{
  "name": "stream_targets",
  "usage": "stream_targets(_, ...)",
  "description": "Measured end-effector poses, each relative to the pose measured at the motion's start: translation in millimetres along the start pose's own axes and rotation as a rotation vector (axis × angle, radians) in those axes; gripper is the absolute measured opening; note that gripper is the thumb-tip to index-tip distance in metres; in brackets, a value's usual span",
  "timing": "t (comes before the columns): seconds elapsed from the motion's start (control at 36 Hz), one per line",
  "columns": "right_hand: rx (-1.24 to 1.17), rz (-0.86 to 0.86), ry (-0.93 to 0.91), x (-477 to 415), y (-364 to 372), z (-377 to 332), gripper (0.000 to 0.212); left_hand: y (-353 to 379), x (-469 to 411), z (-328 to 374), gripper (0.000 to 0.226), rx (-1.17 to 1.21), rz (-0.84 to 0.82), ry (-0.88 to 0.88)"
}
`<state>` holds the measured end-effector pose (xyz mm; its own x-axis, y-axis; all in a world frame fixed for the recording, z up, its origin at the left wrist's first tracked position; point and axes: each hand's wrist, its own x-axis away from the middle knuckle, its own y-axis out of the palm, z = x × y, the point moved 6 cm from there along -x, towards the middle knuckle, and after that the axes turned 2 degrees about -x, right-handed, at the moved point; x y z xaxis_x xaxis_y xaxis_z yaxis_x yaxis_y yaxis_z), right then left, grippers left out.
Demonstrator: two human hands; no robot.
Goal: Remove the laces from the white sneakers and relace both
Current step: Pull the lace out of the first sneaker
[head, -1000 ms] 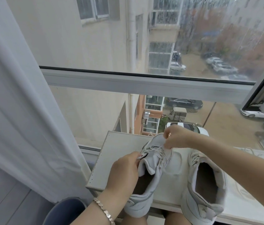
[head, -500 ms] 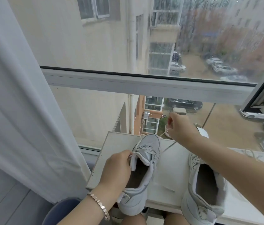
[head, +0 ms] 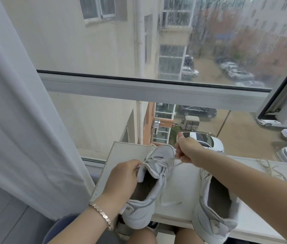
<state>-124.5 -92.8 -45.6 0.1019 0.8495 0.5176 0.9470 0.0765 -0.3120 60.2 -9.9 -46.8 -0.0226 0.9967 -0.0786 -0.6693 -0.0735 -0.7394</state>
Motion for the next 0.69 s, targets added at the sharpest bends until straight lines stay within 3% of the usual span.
stream_targets(0.14,0.463,0.197,-0.515,5.3,-9.1,-31.8,0.044,-3.0,-4.7,-5.4,0.027,-0.015,-0.033,0.000)
stream_targets(0.19,0.478,0.157,-0.492,3.4,-12.1,-28.2,0.031,-6.6,-5.6,-11.9,0.026,0.030,-0.032,-0.007)
stream_targets(0.25,0.445,-0.003,-0.334,3.8,-9.5,-15.3,0.012,-7.5,-8.1,-17.5,0.025,0.062,-0.074,-0.014)
stream_targets(0.33,0.530,-0.245,-0.256,18.2,6.6,1.2,0.043,-1.6,-9.2,-16.6,0.034,0.160,-0.179,-0.061)
stream_targets(0.39,0.636,-0.208,-0.445,31.3,12.8,-2.6,0.057,-2.3,-7.8,-9.5,0.045,0.279,-0.135,-0.099)
stream_targets(0.44,0.739,-0.107,-0.748,55.5,16.8,-14.1,0.056,-7.8,-4.0,0.2,0.050,0.308,-0.025,-0.085)
stream_targets(0.5,0.848,-0.074,-1.067,83.7,25.5,-21.7,0.050,-10.7,2.8,13.3,0.043,0.240,0.032,-0.018)
stream_targets(0.56,0.977,-0.095,-1.263,96.9,37.2,-17.0,0.042,-8.7,9.0,27.5,0.026,0.065,0.049,0.121)
stream_targets(0.61,1.161,-0.160,-1.228,94.8,47.7,-5.5,0.035,-3.4,15.4,37.0,0.019,-0.124,0.065,0.259)
stream_targets(0.69,1.242,-0.215,-1.060,76.4,49.4,8.7,0.033,1.8,20.6,30.9,0.019,-0.163,0.121,0.308)
